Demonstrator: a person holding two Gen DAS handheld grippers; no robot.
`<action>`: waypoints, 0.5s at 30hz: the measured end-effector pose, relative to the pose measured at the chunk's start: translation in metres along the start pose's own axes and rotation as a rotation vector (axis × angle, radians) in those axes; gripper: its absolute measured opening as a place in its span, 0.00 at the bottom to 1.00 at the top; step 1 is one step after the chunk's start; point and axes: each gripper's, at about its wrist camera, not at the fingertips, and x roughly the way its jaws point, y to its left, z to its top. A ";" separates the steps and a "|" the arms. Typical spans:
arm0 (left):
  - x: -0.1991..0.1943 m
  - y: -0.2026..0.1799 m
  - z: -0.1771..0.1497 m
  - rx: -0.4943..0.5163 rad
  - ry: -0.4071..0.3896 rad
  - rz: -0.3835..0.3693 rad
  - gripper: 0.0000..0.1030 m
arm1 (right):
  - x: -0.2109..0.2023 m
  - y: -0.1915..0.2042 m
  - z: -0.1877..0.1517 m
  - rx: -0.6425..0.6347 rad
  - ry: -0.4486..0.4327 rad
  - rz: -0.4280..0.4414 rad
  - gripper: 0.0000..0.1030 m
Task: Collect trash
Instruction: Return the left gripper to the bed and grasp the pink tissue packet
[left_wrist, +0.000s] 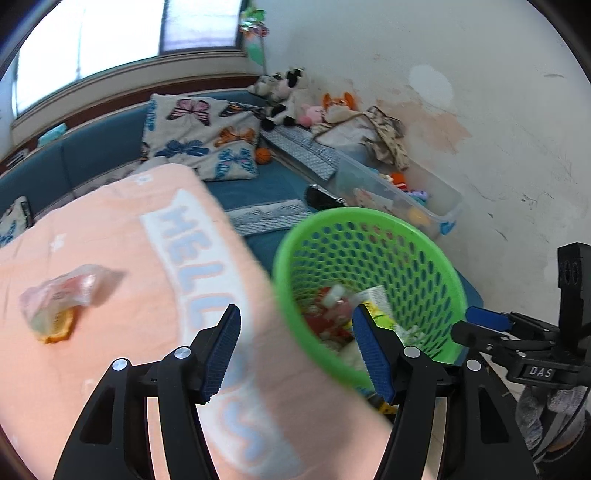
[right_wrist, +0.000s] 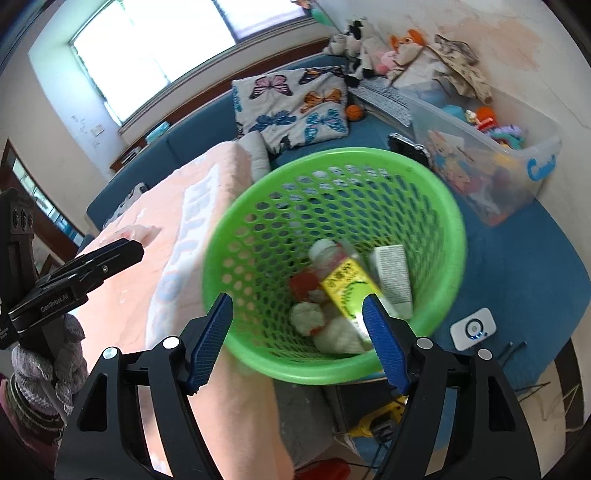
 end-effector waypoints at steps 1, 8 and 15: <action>-0.004 0.008 -0.002 -0.009 -0.005 0.015 0.59 | 0.001 0.008 0.000 -0.012 0.001 0.008 0.72; -0.028 0.072 -0.018 -0.072 -0.021 0.130 0.59 | 0.010 0.066 0.002 -0.098 0.013 0.070 0.73; -0.043 0.150 -0.025 -0.126 -0.042 0.283 0.61 | 0.031 0.125 0.009 -0.159 0.037 0.149 0.74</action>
